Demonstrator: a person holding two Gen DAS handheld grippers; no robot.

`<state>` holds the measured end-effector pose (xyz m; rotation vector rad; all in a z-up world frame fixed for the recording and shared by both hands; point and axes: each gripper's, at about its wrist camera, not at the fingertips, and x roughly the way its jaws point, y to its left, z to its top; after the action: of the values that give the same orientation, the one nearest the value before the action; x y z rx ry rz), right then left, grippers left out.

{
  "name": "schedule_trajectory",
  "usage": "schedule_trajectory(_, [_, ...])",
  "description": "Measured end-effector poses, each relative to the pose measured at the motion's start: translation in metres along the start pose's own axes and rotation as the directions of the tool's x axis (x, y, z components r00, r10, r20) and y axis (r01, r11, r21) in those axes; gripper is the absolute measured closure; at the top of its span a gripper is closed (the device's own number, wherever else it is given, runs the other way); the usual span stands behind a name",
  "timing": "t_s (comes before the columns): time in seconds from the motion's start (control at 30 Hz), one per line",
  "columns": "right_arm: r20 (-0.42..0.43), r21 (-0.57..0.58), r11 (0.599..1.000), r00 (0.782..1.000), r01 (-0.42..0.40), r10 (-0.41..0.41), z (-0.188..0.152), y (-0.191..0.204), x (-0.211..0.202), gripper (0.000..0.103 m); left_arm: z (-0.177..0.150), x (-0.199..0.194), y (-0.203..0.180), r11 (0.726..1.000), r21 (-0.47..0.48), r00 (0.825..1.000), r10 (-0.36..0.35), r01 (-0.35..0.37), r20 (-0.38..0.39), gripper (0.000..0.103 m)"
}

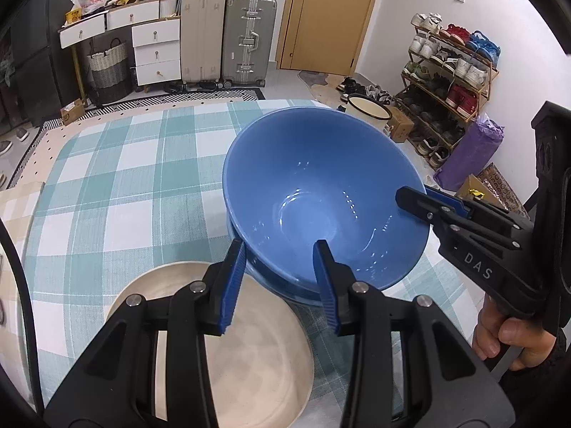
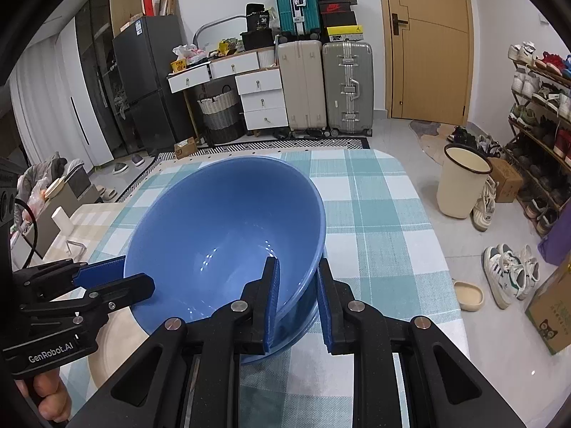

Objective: Organize plates and bowls
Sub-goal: 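Carry the gripped blue bowls toward the cream plate stack with both tools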

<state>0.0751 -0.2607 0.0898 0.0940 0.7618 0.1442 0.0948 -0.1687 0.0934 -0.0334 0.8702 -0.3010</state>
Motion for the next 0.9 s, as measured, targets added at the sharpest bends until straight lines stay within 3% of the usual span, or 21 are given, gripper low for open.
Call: schedule_trajectory(0.9, [-0.030, -0.088, 0.993, 0.996, 0.076, -0.079, -0.017, 0.006, 0.018, 0.082, -0.016, 0.040, -0.005, 0.996, 0.064, 0.997, 0.069, -0.066, -0.047, 0.068])
